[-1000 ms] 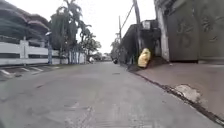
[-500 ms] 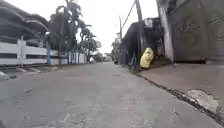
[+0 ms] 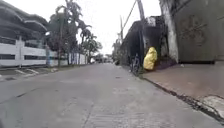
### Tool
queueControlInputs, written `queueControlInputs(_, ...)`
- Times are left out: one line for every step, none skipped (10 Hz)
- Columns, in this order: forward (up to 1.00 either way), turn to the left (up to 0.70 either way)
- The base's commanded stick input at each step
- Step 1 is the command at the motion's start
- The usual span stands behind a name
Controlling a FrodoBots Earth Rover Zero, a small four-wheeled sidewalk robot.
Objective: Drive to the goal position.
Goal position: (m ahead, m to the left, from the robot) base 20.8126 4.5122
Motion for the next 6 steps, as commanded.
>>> queueControlInputs(0.7,0.01)
queueControlInputs(0.7,0.01)
queueControlInputs(0.7,0.01)
queueControlInputs(0.7,0.01)
queueControlInputs(0.7,0.01)
queueControlInputs(0.7,0.01)
